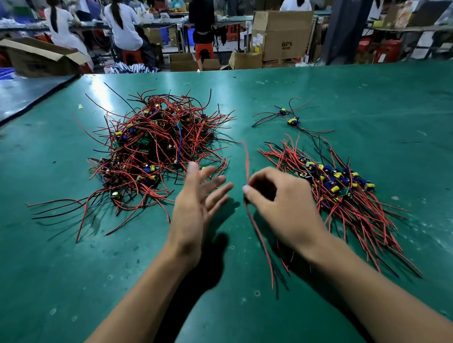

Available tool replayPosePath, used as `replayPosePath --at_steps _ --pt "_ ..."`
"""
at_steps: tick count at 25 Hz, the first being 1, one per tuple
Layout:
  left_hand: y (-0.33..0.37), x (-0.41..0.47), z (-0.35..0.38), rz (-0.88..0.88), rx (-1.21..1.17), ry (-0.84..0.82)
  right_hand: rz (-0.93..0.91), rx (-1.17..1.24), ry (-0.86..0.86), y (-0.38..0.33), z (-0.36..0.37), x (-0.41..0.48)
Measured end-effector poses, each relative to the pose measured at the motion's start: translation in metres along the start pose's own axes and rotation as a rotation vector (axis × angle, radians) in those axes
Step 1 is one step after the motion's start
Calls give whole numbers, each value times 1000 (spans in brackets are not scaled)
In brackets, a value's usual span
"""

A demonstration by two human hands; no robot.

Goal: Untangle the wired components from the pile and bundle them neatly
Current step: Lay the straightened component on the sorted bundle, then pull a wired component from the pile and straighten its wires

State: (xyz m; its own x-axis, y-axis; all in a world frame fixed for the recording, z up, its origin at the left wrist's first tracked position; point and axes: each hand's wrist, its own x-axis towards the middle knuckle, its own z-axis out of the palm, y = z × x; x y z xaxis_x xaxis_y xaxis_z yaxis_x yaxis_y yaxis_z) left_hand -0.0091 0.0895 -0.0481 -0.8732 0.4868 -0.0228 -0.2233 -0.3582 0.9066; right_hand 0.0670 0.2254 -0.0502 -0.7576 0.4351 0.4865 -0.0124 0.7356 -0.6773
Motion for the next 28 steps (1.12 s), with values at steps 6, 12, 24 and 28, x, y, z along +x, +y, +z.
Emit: replayPosePath --at_steps 6,12,24,28 --pt "-10 11 -24 498 1200 285 234 -406 17 24 -35 16" --pt "-14 16 -29 336 1515 92 37 -354 -33 10 -21 7" --pt "-1 -11 -10 950 1079 103 4 66 -279 3 -13 4" --pt "0 -19 -4 952 887 4 112 560 -404 -7 -18 6"
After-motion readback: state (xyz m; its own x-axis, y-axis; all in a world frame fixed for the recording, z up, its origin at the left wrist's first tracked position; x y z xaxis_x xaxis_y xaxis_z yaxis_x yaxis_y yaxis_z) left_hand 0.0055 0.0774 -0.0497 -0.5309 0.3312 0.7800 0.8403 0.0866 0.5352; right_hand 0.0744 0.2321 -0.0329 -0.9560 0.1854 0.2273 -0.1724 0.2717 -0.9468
